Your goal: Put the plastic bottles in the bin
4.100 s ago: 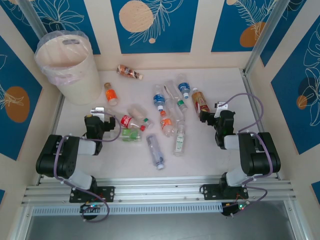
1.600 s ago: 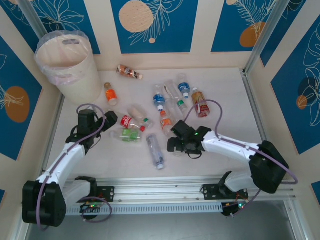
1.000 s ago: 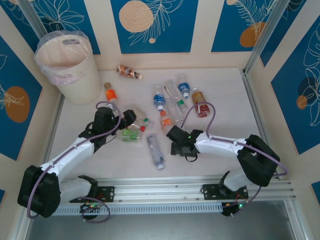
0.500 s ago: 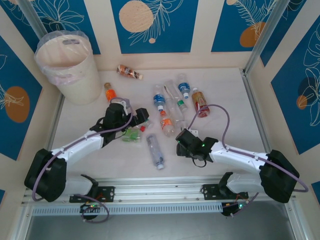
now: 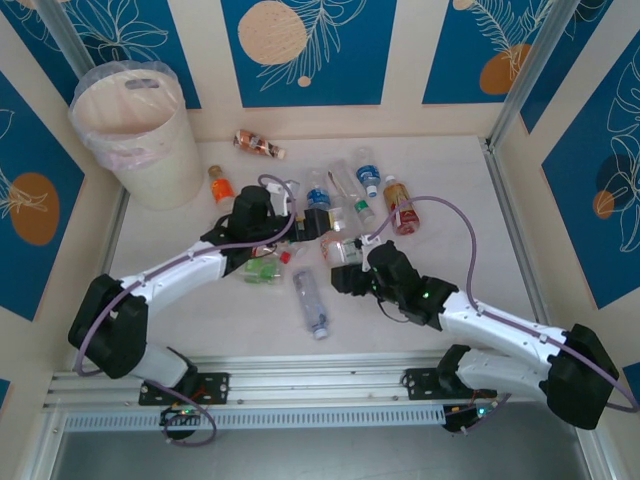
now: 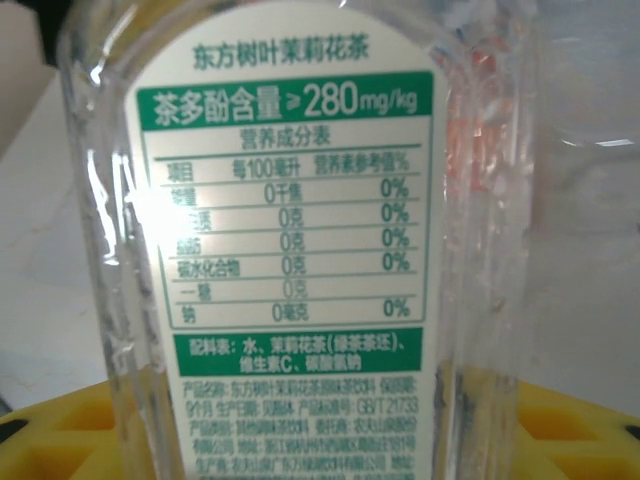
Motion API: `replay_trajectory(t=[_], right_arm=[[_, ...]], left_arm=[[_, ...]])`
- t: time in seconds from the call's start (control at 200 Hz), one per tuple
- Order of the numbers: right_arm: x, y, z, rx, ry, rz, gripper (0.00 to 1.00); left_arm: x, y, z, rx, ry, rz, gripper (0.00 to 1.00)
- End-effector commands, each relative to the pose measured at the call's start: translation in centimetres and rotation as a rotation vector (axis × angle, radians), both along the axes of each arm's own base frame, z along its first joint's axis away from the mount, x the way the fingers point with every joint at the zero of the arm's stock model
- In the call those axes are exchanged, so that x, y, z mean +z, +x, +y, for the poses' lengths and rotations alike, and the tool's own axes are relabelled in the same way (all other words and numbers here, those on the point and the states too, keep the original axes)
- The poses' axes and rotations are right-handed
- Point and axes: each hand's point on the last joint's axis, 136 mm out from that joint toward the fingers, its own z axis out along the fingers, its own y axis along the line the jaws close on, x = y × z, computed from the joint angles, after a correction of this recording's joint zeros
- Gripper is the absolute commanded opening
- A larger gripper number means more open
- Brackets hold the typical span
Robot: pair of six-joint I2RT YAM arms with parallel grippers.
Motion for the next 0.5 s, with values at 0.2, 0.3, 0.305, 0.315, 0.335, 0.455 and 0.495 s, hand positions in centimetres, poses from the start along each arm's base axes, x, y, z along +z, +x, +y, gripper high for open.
replay_trajectory(t=[0.2,0.3,0.305,0.315,0.335,0.455,0.495], right_arm=[[1.1,-0.6,4.0,0.183,0.072,-0.008,0.45],[1.3,-0.6,4.3,0.194,0.073,-0.015,0.46],[1.3,-0.6,4.3,0.194,0.073,-0.016,0.46],[1.3,-0.5,4.3,0.193,0.073,-0.016,0.46],[1.4,-0.5,4.3,0.192,0.076,-0.018,0.46],[1.9,-0.3,4.3,0.188,0.085,-0.035,0.46],[2.3,-0.3,4.4,0.191,0.092,-0.045,0.47]], left_arm=[[0.8,0.2,-1.2,-0.025,0.042,-0.045,0.73],[0.5,0.3,-0.5,0.000,0.075,-0.065,0.57],[0.6,0.3,-0.5,0.000,0.076,-0.067,0.57],[0.6,0.3,-0.5,-0.003,0.075,-0.069,0.56],[0.6,0.2,-0.6,-0.008,0.074,-0.071,0.54],[0.5,-0.2,-0.8,-0.036,0.072,-0.071,0.51],[0.4,-0.2,-0.8,-0.035,0.075,-0.064,0.51]])
